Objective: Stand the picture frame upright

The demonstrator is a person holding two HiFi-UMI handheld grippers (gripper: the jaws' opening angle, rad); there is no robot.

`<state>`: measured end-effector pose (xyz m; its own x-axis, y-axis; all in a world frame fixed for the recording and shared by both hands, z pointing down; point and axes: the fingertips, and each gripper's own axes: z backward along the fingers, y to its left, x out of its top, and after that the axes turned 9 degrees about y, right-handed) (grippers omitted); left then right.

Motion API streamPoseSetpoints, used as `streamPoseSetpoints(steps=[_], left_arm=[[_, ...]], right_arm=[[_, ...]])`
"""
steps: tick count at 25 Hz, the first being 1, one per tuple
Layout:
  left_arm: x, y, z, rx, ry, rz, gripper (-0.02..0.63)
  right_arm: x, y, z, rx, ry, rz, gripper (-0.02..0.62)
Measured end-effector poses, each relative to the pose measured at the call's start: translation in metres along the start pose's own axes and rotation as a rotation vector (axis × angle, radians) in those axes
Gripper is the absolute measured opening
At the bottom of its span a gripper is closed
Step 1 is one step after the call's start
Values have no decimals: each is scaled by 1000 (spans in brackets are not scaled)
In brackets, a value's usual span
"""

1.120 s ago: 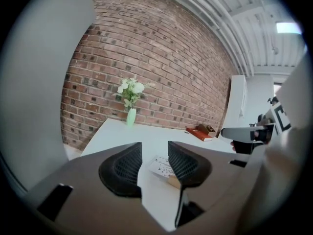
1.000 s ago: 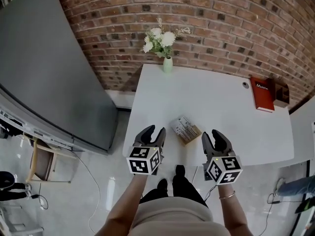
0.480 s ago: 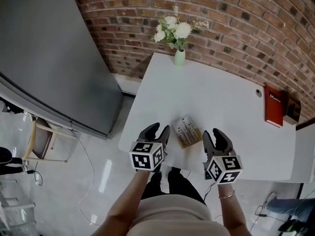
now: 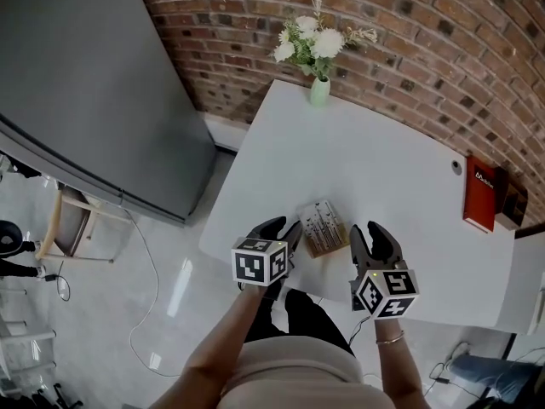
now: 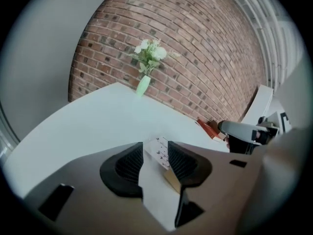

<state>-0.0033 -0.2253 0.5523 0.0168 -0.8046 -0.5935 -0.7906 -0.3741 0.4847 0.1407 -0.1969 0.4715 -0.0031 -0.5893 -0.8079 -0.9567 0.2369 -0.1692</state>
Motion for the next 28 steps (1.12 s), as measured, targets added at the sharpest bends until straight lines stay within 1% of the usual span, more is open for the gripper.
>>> streamPoseSetpoints(steps=[7,13,18,28], left_arm=[[-18,-7,-20,-38,92,69,153],[-30,-8,-30,-49,160,109,153],[-35,-12,-36,-66,194,153,153],[-38,-18,-46,-140,239,299,152]], right_arm=[[-4,-3,-6,20,23,2,140],[-6,-6,-10,26,35,-3,140],[-7,-11,-10,27,40,-6,140],[-7,-17,-11,31,48,-13,140]])
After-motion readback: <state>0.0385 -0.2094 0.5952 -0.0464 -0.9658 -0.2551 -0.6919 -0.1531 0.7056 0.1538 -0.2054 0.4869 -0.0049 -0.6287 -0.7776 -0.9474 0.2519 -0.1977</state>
